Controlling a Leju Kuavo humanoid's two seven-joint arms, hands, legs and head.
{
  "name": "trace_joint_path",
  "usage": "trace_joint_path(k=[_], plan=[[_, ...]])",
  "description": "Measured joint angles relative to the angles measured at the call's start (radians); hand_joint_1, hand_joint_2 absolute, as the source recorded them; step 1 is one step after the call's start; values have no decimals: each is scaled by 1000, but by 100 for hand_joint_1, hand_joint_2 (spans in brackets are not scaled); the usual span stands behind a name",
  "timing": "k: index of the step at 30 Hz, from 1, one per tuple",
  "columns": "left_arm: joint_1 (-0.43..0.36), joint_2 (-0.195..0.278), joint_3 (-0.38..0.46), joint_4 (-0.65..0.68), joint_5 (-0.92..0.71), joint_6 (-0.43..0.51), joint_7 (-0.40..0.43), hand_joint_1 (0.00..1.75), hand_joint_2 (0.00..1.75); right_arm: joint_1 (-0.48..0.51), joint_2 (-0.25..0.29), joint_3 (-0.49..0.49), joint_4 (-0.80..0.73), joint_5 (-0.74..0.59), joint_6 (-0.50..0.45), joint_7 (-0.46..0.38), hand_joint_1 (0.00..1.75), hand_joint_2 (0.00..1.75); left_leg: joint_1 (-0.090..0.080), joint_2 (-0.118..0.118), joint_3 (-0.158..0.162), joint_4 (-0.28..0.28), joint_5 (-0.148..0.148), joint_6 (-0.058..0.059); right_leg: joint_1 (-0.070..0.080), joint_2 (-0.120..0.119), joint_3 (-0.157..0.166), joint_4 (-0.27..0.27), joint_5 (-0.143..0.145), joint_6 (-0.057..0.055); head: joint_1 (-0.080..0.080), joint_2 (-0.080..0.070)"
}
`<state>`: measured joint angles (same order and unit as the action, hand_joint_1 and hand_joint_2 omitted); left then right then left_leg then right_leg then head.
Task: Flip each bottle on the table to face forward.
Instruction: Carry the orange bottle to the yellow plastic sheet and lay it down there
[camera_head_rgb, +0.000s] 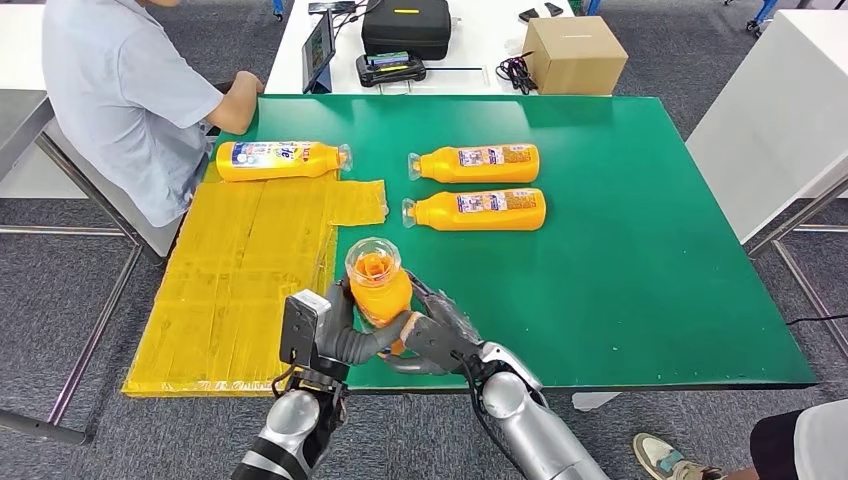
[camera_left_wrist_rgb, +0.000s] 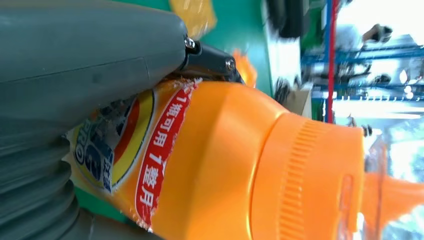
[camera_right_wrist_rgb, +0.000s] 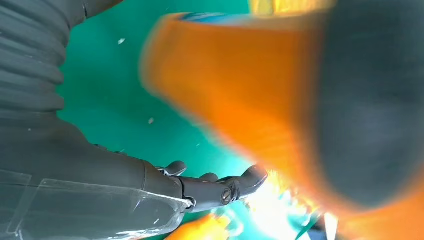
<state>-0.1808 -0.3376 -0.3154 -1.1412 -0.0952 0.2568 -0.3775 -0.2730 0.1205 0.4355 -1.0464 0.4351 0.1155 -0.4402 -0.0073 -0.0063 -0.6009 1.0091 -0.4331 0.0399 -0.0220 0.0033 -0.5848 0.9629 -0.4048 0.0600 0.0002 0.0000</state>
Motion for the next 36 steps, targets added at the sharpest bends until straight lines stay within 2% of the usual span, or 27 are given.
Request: trace_joint_path(k=[5,8,13,18,20,23,31,36], plan=[[16,0,70,-102,-105,-1,15,175,175,33,-10,-53,-34,29,-16,4,0,175,0,0,0,0,0,0,0,0,0,0,0,0,0,0],[28,0,102,-182,-251,21,0,175,175,54,-11,-89,-53,48,-18,4,0,175,0,0,0,0,0,0,0,0,0,0,0,0,0,0],[37,0,147,-294,-609,106,7,175,175,73,-8,-119,-74,68,-17,2,0,175,0,0,-1,0,0,0,0,0,0,0,0,0,0,0],[13,2,189,-333,-1037,197,81,175,175,60,-5,-128,-75,62,-7,-14,0,175,0,0,0,0,0,0,0,0,0,0,0,0,0,0],[-4,8,201,-316,-1194,216,132,175,175,54,-6,-128,-72,51,0,-27,0,175,0,0,0,0,0,0,0,0,0,0,0,0,0,0],[-39,24,218,-243,-1316,240,189,175,175,42,-10,-128,-63,36,5,-47,0,175,0,0,0,0,1,0,0,0,0,0,0,0,0,0],[-100,61,238,-83,-1407,271,242,175,175,28,-19,-128,-37,23,5,-63,0,175,0,0,-1,0,1,0,0,0,-1,0,0,0,0,0],[-157,104,230,75,-1470,320,300,175,175,14,-22,-128,-20,6,5,-77,0,175,0,0,-1,0,1,0,0,0,-1,0,0,0,0,0]])
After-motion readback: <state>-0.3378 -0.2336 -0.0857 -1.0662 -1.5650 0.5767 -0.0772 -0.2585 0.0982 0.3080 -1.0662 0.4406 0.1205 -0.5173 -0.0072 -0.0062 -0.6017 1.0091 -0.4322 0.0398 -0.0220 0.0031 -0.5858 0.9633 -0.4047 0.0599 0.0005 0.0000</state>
